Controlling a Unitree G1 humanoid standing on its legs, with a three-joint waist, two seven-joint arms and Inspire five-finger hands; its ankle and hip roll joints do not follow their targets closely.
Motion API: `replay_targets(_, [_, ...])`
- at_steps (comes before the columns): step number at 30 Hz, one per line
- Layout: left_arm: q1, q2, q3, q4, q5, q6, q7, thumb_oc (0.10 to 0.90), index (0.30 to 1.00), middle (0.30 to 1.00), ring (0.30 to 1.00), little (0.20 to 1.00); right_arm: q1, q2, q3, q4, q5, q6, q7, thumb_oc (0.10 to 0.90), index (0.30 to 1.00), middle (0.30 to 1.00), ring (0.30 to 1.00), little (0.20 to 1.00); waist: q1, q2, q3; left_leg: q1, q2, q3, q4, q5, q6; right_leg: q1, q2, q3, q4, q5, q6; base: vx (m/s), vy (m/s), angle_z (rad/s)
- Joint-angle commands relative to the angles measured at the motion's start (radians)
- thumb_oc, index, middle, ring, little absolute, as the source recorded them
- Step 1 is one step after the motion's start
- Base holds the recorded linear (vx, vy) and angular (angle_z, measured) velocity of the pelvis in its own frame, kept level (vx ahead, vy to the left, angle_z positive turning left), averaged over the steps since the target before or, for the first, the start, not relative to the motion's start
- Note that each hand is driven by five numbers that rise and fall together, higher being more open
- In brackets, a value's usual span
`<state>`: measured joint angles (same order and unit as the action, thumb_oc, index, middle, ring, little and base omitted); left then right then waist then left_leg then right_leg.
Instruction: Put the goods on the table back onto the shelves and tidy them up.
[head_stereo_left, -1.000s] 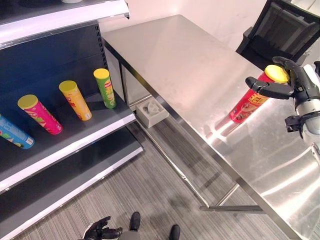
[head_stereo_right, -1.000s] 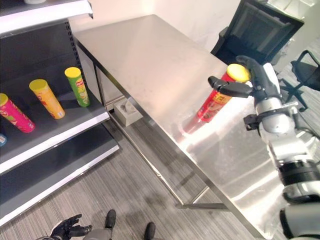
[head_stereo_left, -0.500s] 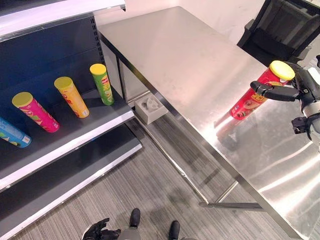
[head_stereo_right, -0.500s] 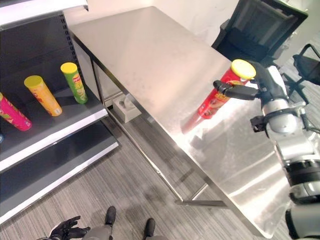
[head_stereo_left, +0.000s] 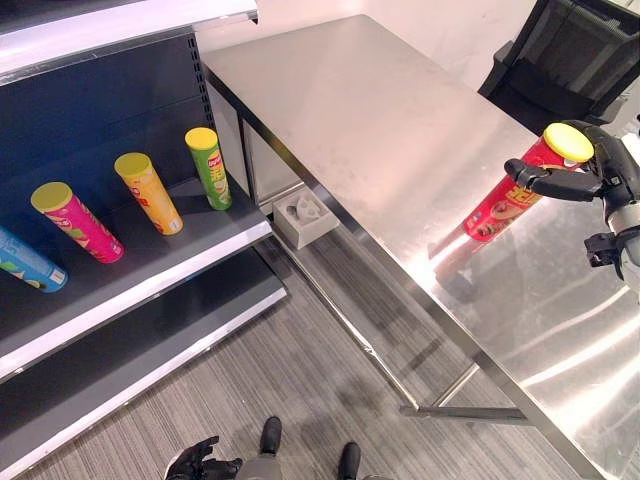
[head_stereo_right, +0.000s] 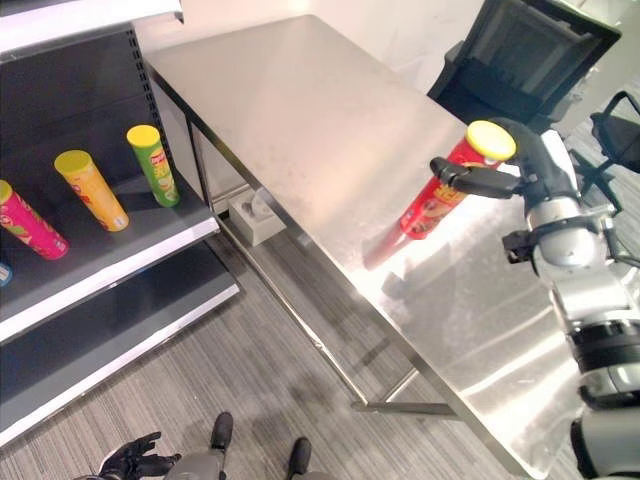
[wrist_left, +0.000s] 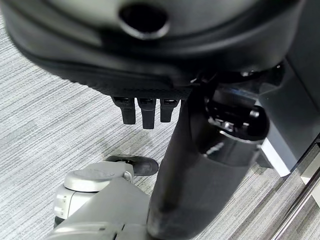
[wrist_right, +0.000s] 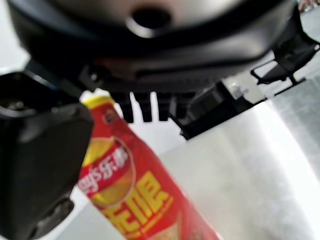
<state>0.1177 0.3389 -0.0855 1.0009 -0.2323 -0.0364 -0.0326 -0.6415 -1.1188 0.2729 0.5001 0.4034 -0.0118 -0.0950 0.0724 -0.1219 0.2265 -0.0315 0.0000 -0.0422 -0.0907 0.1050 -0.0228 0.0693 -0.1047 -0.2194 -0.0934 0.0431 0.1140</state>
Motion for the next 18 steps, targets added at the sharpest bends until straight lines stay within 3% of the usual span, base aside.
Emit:
replay_targets(1, [0.024, 0.032, -0.071, -0.018, 0.01, -0.006, 0.001, 0.8, 0.9, 0.9, 0.9, 0.9, -0.127, -0.062, -0.032, -0.02, 0.001, -0.063, -0.064, 0.4, 0.3, 0.3, 0.3, 0.3, 0.025, -0.019, -0.068, 0.055, 0.089, 0.028, 0.003, -0.121, -0.068, -0.013, -0.048, 0.004, 0.006, -0.015, 0.058, 0.0, 0.0, 0.0])
replay_targets(13, [0.032, 0.029, -0.059, -0.016, 0.011, -0.005, 0.002, 0.8, 0.9, 0.9, 0.9, 0.9, -0.074, -0.069, -0.073, -0.05, -0.036, -0.062, -0.069, 0.4, 0.3, 0.3, 0.3, 0.3, 0.023, -0.021, -0.072, 0.065, 0.094, 0.029, 0.003, -0.126, -0.069, -0.005, -0.044, 0.006, 0.006, -0.02, 0.056, 0.0, 0.0, 0.0])
replay_targets(18, [0.037, 0.027, -0.033, -0.033, 0.008, 0.0, 0.002, 0.8, 0.9, 0.9, 0.9, 0.9, 0.026, -0.025, -0.194, -0.142, -0.055, -0.078, -0.107, 0.4, 0.3, 0.3, 0.3, 0.3, 0.02, -0.01, -0.084, 0.073, 0.098, 0.029, 0.003, -0.128, -0.069, 0.004, -0.04, 0.005, 0.006, -0.027, 0.053, 0.0, 0.0, 0.0])
